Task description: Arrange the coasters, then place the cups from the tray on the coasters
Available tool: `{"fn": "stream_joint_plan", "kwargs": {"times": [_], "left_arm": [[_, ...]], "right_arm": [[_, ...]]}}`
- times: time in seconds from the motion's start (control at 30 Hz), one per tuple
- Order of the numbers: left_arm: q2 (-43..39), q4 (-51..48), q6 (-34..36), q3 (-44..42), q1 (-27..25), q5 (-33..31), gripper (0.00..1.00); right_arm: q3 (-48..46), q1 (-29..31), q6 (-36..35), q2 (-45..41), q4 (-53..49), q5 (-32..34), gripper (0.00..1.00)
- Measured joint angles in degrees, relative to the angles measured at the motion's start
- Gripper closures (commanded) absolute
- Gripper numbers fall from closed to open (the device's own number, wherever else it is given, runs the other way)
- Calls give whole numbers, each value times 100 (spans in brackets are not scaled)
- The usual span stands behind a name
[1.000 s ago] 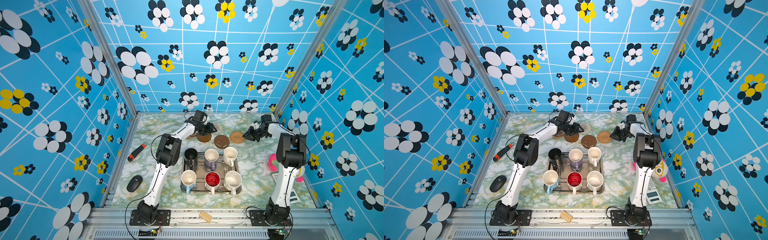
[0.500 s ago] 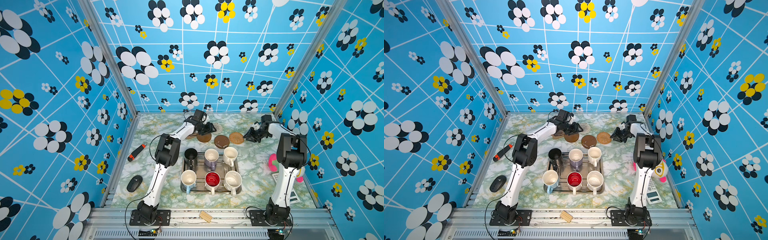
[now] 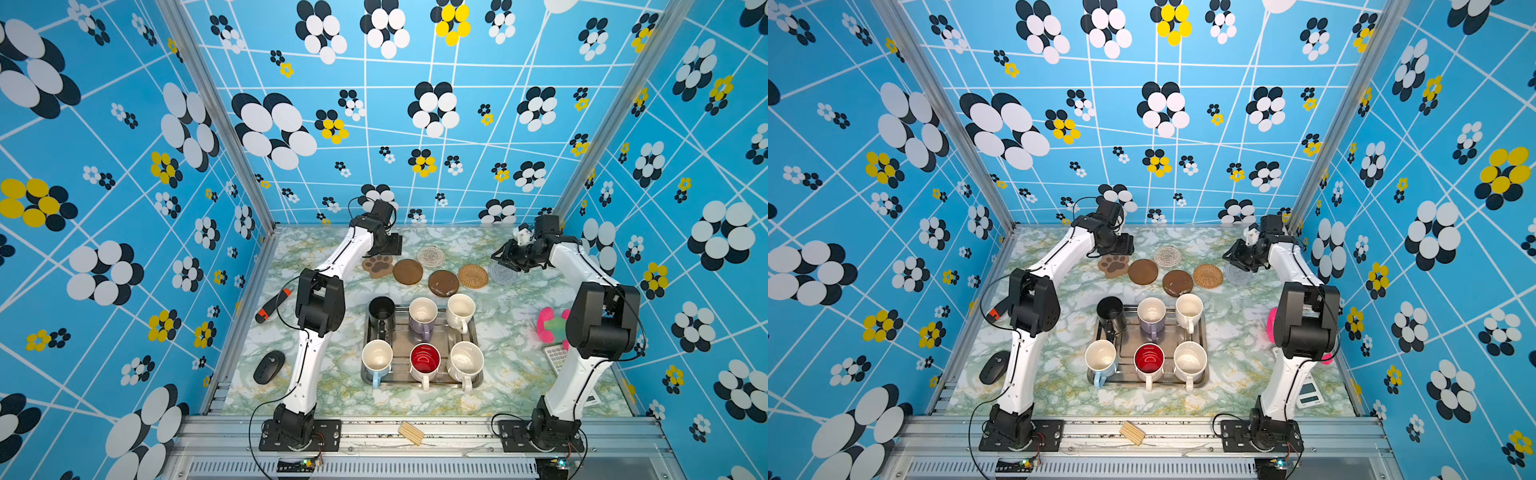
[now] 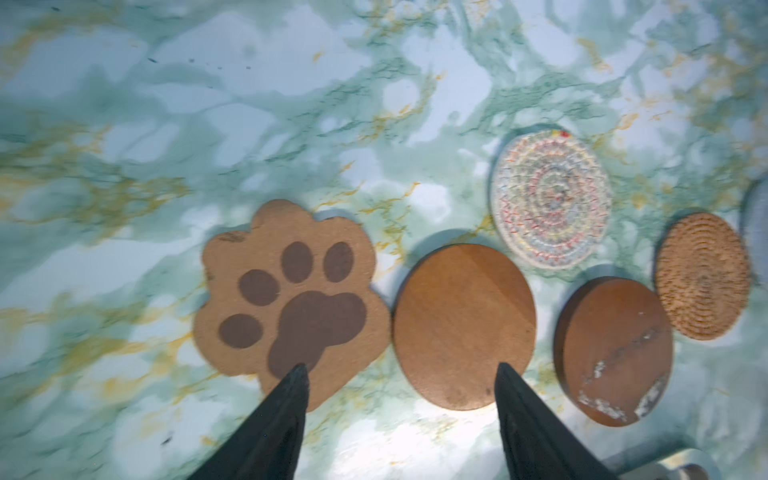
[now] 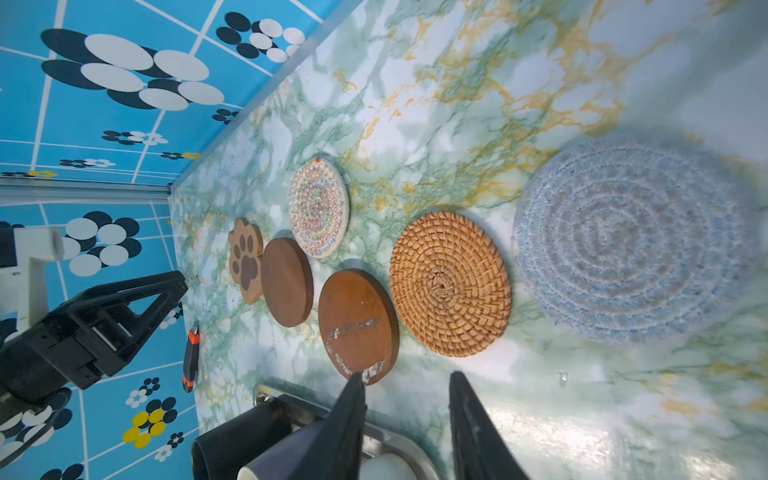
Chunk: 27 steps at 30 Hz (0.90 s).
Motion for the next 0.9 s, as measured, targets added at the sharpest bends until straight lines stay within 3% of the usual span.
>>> {"fn": "stream_joint_plan", "kwargs": {"times": [0.23,0.9], "left_arm": [[417,-507,245,356,-17,-717,22],[1154,-367,101,883,-192,-1401,22]], "right_arm": [[-387,216,190,-326,315,-55,60],[-1014,321,588,-957,1093,-262,60]]}}
